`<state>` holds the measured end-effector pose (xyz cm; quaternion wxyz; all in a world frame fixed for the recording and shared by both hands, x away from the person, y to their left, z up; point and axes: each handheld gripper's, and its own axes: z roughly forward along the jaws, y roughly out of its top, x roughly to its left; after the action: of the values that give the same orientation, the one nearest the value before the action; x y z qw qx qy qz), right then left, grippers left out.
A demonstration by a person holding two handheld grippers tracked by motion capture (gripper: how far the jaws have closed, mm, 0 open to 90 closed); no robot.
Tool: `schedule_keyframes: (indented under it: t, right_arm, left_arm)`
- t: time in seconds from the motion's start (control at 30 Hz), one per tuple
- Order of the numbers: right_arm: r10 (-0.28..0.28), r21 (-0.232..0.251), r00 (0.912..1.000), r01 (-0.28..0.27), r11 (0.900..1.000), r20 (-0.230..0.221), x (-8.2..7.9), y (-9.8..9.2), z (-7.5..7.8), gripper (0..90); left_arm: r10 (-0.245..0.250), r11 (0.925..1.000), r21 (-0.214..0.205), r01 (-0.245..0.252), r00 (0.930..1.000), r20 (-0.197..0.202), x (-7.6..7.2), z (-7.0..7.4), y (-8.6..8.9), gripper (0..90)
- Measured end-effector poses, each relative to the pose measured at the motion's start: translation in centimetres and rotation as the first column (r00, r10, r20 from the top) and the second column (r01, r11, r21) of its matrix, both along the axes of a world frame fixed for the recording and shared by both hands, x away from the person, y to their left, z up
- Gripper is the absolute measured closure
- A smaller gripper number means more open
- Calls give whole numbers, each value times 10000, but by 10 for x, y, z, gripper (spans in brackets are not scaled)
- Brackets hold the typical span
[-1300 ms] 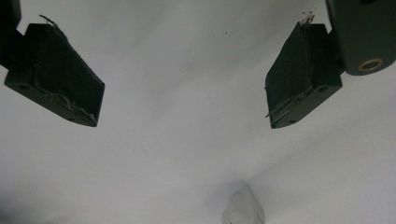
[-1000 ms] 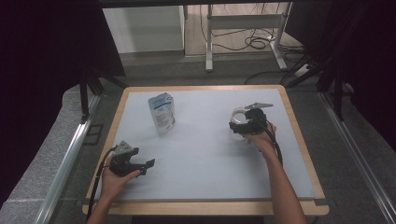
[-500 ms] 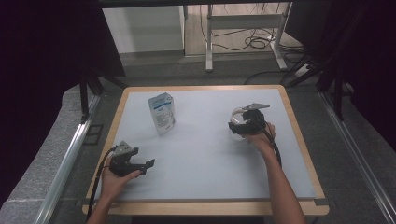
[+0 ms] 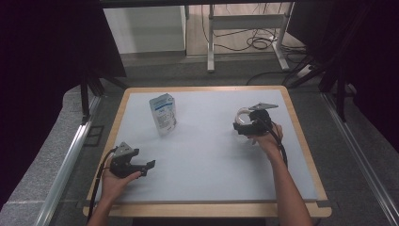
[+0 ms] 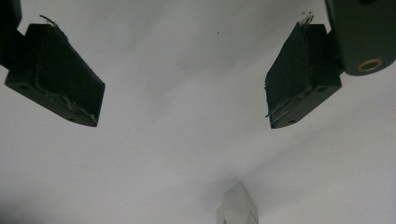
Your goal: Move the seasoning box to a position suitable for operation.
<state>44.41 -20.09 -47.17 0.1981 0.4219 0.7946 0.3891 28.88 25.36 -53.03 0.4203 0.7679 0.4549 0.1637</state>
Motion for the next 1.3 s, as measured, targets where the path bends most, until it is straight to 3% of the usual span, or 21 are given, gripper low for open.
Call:
schedule_keyframes:
  t: [0.4, 0.77, 0.97, 1.13, 1.3]
  right_arm:
    - [1147, -100, 9926, -1143, 9934, 401, -32, -3, 22, 114]
    - [2001, -377, 9786, -1984, 9794, 473, -56, -7, 25, 114]
    - [2680, -439, 9631, -2667, 9628, 253, -61, -8, 22, 113]
    - [3394, -466, 9404, -3401, 9392, -212, -65, -8, 12, 113]
    - [3699, -503, 9279, -3720, 9269, -459, -66, -13, 4, 113]
  left_arm:
    - [39, 10000, -40, -40, 10000, -37, 0, 0, 0, 124]
    - [45, 10000, -32, -45, 10000, -52, 1, -1, 0, 124]
    - [13, 10000, 0, -13, 10000, -73, 0, -1, -1, 125]
    - [21, 10000, 20, -21, 10000, -56, 0, -1, -1, 125]
    - [34, 10000, 44, -34, 10000, -62, 0, -1, -1, 125]
